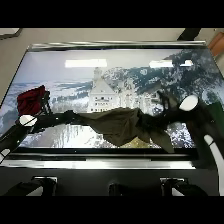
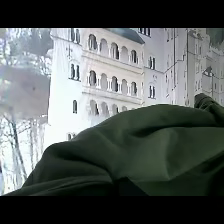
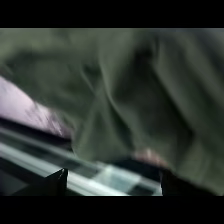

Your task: Fold the shirts.

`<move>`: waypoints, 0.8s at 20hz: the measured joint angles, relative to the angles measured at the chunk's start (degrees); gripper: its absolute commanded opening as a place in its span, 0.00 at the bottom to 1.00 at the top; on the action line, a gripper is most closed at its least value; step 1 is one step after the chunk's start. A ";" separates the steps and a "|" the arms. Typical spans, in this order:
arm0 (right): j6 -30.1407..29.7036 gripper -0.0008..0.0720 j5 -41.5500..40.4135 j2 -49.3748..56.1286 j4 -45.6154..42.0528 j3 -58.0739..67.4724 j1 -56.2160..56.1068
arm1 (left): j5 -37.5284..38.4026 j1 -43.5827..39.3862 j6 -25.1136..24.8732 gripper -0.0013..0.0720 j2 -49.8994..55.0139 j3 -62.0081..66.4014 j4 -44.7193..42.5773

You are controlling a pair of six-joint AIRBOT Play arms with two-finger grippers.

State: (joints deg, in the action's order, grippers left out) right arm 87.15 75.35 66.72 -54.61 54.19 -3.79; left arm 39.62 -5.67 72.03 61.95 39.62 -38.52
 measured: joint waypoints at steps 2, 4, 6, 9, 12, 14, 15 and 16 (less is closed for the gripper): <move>1.64 0.95 -5.16 -2.01 3.10 -9.05 -3.69 | 0.76 0.24 -0.35 0.06 0.00 0.00 -0.24; 2.34 0.95 -13.31 -2.08 7.85 -15.34 -7.56 | 1.84 0.24 -0.96 0.06 0.00 0.04 -0.33; 2.91 0.95 -21.07 -0.09 12.00 -18.75 -11.02 | 3.04 0.28 -1.16 0.06 0.00 0.07 -0.44; 2.73 0.25 -28.85 4.46 20.39 -21.03 -14.67 | 4.15 0.28 -1.42 0.06 0.00 0.07 -0.50; -0.15 0.06 -31.91 6.47 26.16 -20.55 -15.76 | 5.03 0.33 -1.53 0.06 0.00 0.44 -0.57; -3.02 0.06 -30.23 4.81 24.85 -17.27 -14.51 | 6.88 0.33 -2.40 0.06 -0.26 2.16 -0.74; -3.69 0.06 -28.13 2.82 21.86 -14.29 -13.20 | 8.11 0.33 -3.06 0.06 -0.85 3.87 -1.25; -3.80 0.06 -25.66 0.37 18.05 -10.80 -11.65 | 9.18 0.31 -3.54 0.06 -1.75 6.05 -2.45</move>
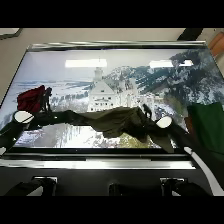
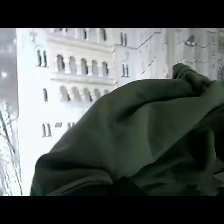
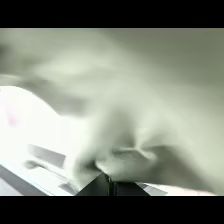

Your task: Fold the shirts.

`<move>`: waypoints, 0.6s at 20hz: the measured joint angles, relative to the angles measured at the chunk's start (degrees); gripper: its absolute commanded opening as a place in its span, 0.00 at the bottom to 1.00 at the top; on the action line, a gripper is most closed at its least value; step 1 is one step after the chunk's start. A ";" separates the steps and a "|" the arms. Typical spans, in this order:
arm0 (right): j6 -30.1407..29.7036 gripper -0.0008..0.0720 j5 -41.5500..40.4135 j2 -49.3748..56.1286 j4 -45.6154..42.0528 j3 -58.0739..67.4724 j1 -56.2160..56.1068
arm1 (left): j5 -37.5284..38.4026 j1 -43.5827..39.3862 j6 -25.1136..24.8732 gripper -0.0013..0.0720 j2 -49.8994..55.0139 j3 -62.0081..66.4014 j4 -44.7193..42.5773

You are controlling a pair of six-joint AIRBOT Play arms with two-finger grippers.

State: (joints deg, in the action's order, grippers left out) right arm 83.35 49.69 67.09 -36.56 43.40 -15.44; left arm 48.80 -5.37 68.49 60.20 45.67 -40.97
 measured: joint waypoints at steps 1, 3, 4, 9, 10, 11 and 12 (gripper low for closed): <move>0.04 0.06 2.54 -2.97 -4.52 4.22 1.79 | 0.92 0.02 -0.04 0.06 -1.33 3.13 -1.84; 0.13 0.06 5.35 -10.62 -15.15 15.34 6.25 | 2.12 0.02 1.60 0.06 -4.63 11.28 -7.02; 0.17 0.06 5.66 -14.36 -20.57 20.68 8.24 | 2.40 0.20 3.28 0.06 -6.54 16.48 -9.77; 3.82 0.06 3.45 -29.92 -38.60 42.14 15.08 | 3.58 0.07 11.21 0.06 -14.80 39.93 -15.39; 5.07 0.06 3.02 -31.82 -40.09 44.46 15.67 | 3.74 -0.39 12.17 0.06 -16.15 43.25 -15.82; 6.19 0.06 1.88 -33.20 -40.92 46.01 16.06 | 3.78 -0.72 12.85 0.06 -17.25 45.99 -16.48; 7.34 0.06 0.70 -34.18 -41.59 47.19 16.35 | 3.61 -0.92 13.40 0.06 -18.08 48.52 -17.14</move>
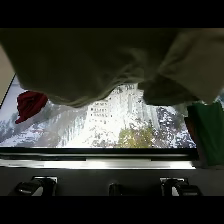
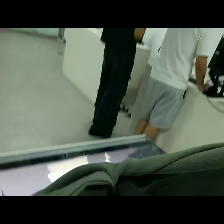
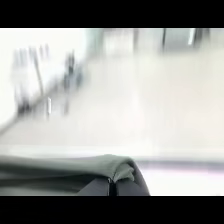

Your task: Fold the shirts.

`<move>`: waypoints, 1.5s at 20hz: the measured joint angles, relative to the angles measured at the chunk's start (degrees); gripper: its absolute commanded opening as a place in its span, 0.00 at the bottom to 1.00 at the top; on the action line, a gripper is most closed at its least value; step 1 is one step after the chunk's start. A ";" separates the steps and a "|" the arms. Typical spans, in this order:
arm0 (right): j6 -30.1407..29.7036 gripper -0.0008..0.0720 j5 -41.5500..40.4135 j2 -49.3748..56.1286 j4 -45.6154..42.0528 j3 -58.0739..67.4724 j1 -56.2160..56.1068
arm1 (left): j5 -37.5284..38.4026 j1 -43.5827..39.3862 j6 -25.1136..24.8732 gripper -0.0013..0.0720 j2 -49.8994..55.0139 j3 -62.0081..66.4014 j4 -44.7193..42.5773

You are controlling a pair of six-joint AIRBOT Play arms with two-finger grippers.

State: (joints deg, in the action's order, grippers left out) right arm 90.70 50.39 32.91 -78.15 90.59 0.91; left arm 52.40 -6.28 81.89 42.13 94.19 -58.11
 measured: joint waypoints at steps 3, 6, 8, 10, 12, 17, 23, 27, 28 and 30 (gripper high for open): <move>3.19 0.06 -4.74 -1.14 -1.44 2.73 0.50 | -0.35 -0.28 1.14 0.06 -1.31 5.95 -2.56; 6.03 0.06 -3.80 1.20 -2.03 4.00 0.68 | 1.22 -0.42 3.32 0.06 -0.39 7.50 -8.33; 7.45 0.06 2.67 5.07 -1.75 4.24 0.72 | 3.74 -0.44 4.33 0.06 2.19 6.14 -12.33; 8.22 0.06 11.50 11.41 -0.81 3.32 0.74 | 5.62 -0.48 4.57 0.06 6.45 2.29 -15.96; 8.63 0.06 15.28 19.41 -0.13 1.57 0.74 | 5.86 -0.39 4.20 0.06 12.17 -2.78 -19.19; 10.99 0.07 10.40 41.62 7.63 -0.26 0.81 | 4.83 0.24 3.56 0.06 31.36 -10.45 -23.28; 11.85 0.12 6.86 59.39 21.24 -0.63 -0.81 | 5.18 0.33 7.34 0.35 47.39 -12.33 -13.77; 10.78 0.71 7.54 60.76 24.13 0.70 0.92 | 9.03 2.54 8.13 0.78 50.01 -9.27 -7.23; 9.57 0.71 9.44 59.91 24.26 1.16 2.69 | 11.52 3.98 7.61 0.76 50.10 -8.07 -6.54; 7.82 0.69 15.50 58.01 23.15 1.62 7.23 | 18.03 7.82 6.21 0.67 49.42 -7.19 -5.44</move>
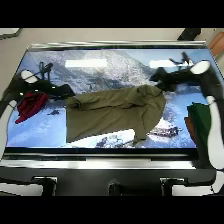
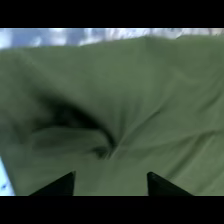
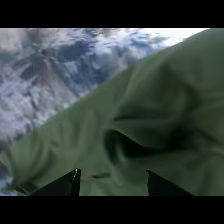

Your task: Fold the shirts.

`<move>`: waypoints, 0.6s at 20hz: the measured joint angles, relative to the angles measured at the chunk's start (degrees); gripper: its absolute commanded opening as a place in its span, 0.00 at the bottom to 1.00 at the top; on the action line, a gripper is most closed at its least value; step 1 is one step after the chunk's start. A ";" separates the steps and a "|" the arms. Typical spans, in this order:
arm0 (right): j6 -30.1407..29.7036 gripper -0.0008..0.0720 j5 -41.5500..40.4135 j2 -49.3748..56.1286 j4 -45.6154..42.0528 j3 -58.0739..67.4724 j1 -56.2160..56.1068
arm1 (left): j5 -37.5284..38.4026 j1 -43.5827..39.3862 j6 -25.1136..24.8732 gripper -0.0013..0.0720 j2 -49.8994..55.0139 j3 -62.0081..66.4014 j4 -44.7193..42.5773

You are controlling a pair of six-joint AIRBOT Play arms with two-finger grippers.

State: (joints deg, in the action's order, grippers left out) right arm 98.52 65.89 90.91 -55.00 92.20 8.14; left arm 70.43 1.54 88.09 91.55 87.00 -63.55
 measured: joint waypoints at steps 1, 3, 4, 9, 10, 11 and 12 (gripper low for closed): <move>-0.85 0.69 4.63 -0.92 -1.60 0.02 2.49 | 3.08 2.12 -0.70 0.67 -0.87 -1.14 0.33; -2.49 0.69 13.05 -2.82 -6.43 -1.55 6.36 | 7.48 5.86 -2.10 0.68 -3.72 -7.06 0.63; -3.15 0.69 16.06 -4.02 -8.72 -3.32 7.50 | 8.57 7.26 -2.93 0.68 -5.46 -11.37 0.94; -5.35 0.69 18.91 -10.84 -14.05 -18.10 10.01 | 6.23 12.85 -10.23 0.67 -13.60 -36.39 4.76; -5.97 0.69 18.51 -11.54 -14.08 -20.44 10.10 | 5.31 13.40 -11.61 0.67 -14.14 -39.67 6.45; -6.36 0.69 18.21 -12.04 -14.05 -21.97 10.21 | 3.91 13.86 -12.92 0.67 -14.60 -42.58 8.24; -6.73 0.69 17.99 -12.41 -14.05 -23.41 10.32 | 2.82 14.14 -13.81 0.63 -14.86 -44.83 9.55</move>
State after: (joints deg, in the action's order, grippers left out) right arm 91.79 83.88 78.50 -69.06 68.79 18.46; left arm 73.25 15.68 74.28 76.69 42.17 -54.00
